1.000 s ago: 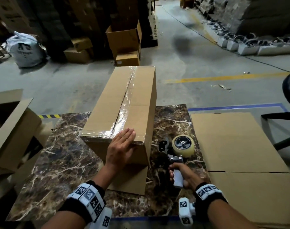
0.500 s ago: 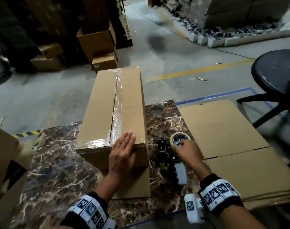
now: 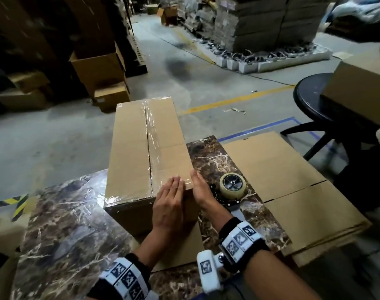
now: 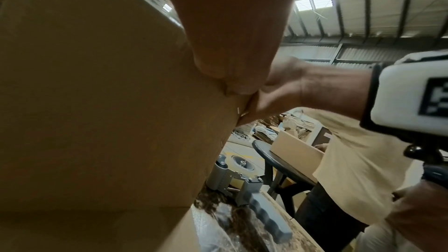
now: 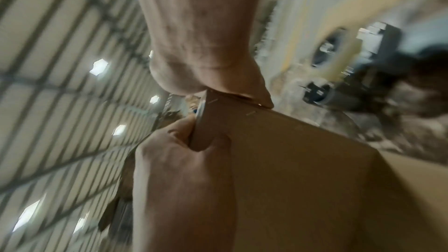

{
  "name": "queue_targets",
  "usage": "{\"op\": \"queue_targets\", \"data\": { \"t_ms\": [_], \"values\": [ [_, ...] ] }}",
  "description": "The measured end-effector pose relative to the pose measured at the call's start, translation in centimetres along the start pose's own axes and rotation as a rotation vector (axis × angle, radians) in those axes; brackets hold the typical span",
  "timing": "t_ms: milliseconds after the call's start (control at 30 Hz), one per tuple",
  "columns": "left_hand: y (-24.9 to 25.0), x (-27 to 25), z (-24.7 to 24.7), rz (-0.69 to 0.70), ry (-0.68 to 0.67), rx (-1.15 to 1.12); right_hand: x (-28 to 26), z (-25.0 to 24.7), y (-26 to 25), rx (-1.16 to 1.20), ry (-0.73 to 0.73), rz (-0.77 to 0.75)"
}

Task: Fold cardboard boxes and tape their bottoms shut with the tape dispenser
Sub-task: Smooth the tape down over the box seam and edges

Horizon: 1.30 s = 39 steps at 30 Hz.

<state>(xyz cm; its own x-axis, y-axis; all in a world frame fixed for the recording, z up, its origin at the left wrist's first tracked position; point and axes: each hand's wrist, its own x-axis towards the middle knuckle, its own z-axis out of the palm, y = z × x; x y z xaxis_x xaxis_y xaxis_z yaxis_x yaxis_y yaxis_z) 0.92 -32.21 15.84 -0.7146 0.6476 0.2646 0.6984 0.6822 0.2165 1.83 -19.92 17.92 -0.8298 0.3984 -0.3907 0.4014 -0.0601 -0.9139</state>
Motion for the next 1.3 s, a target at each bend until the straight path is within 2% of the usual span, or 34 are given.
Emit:
{"op": "queue_targets", "data": {
  "t_ms": [67,167,233,333,400,467,633,767,900,1000,1100,1200,1300],
  "values": [
    [0.0,0.0,-0.6,-0.028,-0.046,0.004,0.3,-0.4,0.4,0.124,-0.030,0.069],
    [0.3,0.4,-2.2,-0.018,-0.128,0.023,0.1,-1.5,-0.2,0.158,-0.120,0.121],
    [-0.3,1.4,-3.4,0.022,-0.204,-0.037,-0.2,-2.2,-0.6,0.063,-0.175,0.153],
    [-2.4,3.4,-5.4,0.029,-0.189,-0.197,-0.9,-2.7,-1.5,-0.088,-0.162,0.170],
    [-4.1,4.3,-6.4,0.014,-0.146,-0.225,-0.7,-2.5,-2.1,-0.145,-0.075,0.128],
    [-5.7,4.8,-6.7,0.017,-0.117,-0.202,-0.2,-1.9,-2.9,-0.161,-0.031,0.019],
    [-8.8,4.4,-4.6,0.212,-0.304,-0.021,0.8,0.9,-3.9,-0.116,0.054,-0.075],
    [-9.3,4.1,-3.0,0.211,-0.315,0.075,4.6,1.6,2.0,0.002,0.157,-0.137],
    [-9.2,3.9,-3.0,0.201,-0.340,0.129,4.1,1.8,2.2,0.004,0.219,-0.217],
    [-9.1,3.8,-3.1,0.190,-0.403,0.195,3.6,1.7,1.5,-0.023,0.210,-0.258],
    [-8.9,3.7,-3.1,0.219,-0.407,0.224,3.7,1.3,1.6,-0.136,0.197,-0.273],
    [-9.0,3.7,-2.8,0.245,-0.344,0.224,3.4,0.7,0.8,-0.405,0.175,-0.216],
    [-8.9,3.6,-2.7,0.287,-0.291,0.236,2.6,0.6,-0.6,-0.652,0.177,-0.353]
  ]
}}
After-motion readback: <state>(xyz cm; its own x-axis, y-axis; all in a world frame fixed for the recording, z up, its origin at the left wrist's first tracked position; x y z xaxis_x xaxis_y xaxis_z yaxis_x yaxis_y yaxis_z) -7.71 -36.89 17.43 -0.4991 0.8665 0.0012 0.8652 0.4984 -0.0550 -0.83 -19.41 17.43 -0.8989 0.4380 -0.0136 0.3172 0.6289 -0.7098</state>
